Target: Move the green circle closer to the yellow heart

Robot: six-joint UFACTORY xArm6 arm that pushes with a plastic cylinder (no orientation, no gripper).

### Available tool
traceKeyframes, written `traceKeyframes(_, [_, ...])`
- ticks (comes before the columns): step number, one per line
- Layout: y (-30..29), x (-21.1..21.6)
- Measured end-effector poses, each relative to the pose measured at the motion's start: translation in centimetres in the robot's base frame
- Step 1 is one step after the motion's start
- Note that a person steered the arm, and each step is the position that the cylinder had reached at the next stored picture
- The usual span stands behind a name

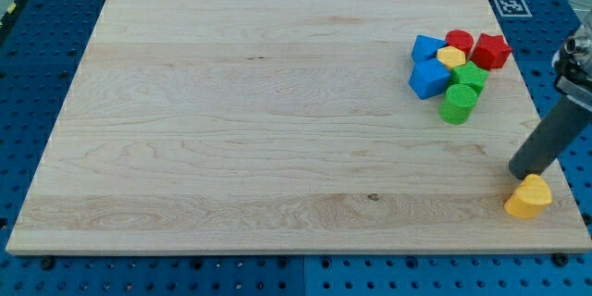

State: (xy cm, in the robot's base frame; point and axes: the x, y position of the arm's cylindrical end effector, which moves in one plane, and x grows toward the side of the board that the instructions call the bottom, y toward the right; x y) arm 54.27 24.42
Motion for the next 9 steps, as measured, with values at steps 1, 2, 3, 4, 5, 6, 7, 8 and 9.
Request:
traceKeyframes(1, [-0.8,0.0])
traceKeyframes(2, [-1.7,-0.6])
traceKeyframes(3, [-8.5,-3.6])
traceKeyframes(4, [-13.1,-7.8])
traceKeyframes(5, [-12.9,-11.6])
traceKeyframes(6, [-9.2,-12.3])
traceKeyframes(7, [-4.6,-10.0])
traceKeyframes(8, [-1.4,-6.9])
traceKeyframes(9, [-1.1,-7.1])
